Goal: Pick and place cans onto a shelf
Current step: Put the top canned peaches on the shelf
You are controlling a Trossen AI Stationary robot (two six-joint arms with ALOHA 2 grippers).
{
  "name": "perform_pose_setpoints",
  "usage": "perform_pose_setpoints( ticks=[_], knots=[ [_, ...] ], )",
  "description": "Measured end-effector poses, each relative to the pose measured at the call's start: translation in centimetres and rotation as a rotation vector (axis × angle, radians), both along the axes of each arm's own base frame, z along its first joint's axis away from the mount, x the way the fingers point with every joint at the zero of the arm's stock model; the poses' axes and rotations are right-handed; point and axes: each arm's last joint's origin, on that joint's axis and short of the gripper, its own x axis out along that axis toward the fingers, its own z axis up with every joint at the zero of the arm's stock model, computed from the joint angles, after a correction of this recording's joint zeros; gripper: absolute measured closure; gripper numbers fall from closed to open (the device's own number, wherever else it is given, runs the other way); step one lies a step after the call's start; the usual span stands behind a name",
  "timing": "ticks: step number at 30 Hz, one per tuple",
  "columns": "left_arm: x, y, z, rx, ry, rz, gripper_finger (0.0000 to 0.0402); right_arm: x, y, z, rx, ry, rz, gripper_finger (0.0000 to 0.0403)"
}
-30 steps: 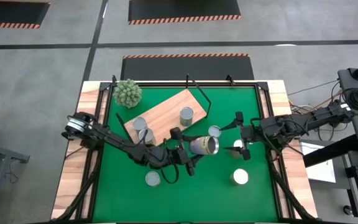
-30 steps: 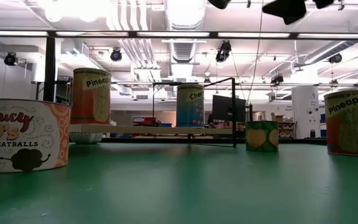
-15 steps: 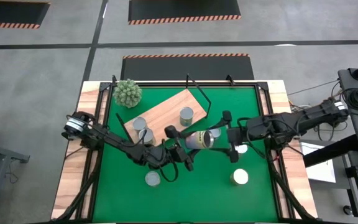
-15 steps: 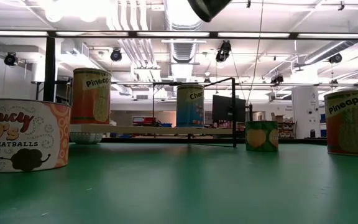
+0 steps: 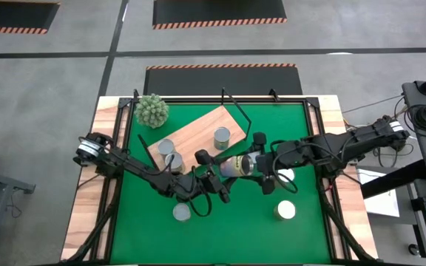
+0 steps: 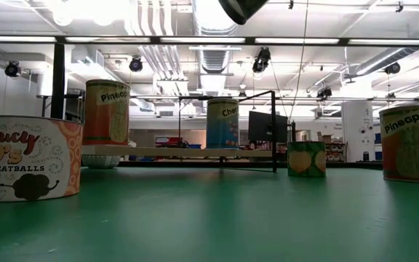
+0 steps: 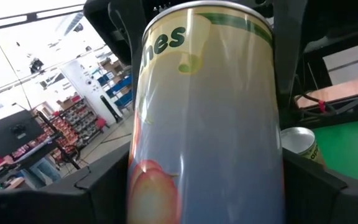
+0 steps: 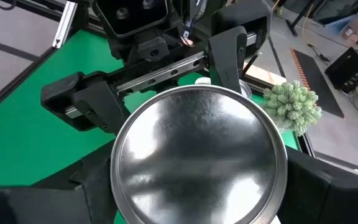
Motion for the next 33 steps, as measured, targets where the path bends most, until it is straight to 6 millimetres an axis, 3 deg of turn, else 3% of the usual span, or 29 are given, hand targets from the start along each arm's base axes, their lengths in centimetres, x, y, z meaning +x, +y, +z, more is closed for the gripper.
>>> perform_pose_setpoints(
  ticks=[12,19,27,33],
  knots=[
    [-0.1,-0.4,-0.2,0.033,0.035,-0.011,0.0089,0.0,0.0,-0.1,0.018,0.008,0.002,0.0098],
    [-0.2,-0.7,-0.1,0.046,0.050,-0.020,0.0055,-0.1,0.0,-0.3,0.052,0.035,-0.011,0.0097],
    [-2.0,-2.2,3.6,0.051,0.027,-0.060,0.0034,-0.6,-0.6,2.3,0.080,0.127,-0.065,0.0097],
    [-5.1,-3.3,6.0,0.058,0.035,-0.123,0.0033,1.0,-1.8,4.3,0.092,0.226,-0.149,0.0097]
  ],
)
